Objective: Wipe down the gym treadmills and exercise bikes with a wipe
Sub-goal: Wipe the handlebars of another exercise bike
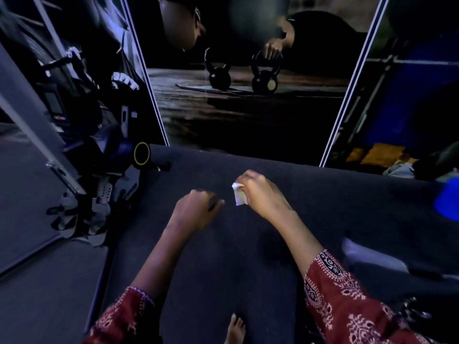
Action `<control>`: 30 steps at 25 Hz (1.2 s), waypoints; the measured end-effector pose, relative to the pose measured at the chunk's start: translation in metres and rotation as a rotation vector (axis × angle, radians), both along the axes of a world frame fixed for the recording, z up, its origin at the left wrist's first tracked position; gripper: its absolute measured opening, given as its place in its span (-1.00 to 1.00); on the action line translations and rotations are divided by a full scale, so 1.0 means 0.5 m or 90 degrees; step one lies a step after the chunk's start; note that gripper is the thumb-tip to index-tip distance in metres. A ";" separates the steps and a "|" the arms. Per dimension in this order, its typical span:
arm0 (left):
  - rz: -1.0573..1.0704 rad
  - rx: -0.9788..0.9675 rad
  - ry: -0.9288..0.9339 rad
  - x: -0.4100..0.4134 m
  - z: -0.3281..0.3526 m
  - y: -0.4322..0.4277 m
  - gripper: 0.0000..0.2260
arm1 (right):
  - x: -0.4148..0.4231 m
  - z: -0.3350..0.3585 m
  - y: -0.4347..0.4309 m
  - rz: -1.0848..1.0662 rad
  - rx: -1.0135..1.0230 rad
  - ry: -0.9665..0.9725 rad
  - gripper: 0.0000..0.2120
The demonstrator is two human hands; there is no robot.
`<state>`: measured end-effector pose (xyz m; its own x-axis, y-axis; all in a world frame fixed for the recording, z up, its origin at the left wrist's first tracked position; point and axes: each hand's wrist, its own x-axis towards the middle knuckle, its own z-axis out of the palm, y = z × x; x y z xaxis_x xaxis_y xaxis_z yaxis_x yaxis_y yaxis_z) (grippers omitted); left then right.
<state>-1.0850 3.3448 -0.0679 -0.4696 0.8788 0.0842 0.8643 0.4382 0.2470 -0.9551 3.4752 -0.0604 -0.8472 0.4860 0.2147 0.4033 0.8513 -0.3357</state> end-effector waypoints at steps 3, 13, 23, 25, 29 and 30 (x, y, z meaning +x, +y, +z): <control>-0.031 -0.009 0.014 -0.103 0.027 0.140 -0.66 | -0.096 0.004 0.132 -0.037 -0.005 0.005 -0.70; -0.175 -0.007 -0.040 -0.258 0.003 0.535 -0.68 | -0.217 -0.022 0.460 -0.166 -0.016 -0.051 -0.71; -0.468 0.024 -0.061 -0.283 0.043 1.074 -0.70 | -0.197 0.013 0.836 -0.436 -0.019 0.015 -0.79; -0.549 0.029 -0.078 -0.241 0.041 1.174 -0.71 | -0.150 0.008 0.884 -0.517 -0.035 0.039 -0.82; -0.709 0.026 -0.123 -0.091 0.027 1.313 -0.72 | -0.007 -0.030 0.945 -0.676 -0.038 0.052 -0.77; -0.739 0.023 -0.126 -0.050 0.022 1.341 -0.71 | 0.029 -0.039 0.958 -0.706 -0.036 0.062 -0.73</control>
<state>-1.1101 4.0152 -0.0569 0.6020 0.7873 0.1336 0.6860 -0.5955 0.4182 -0.9408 3.9542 -0.0800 0.0816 0.9744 0.2096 0.9007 0.0179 -0.4340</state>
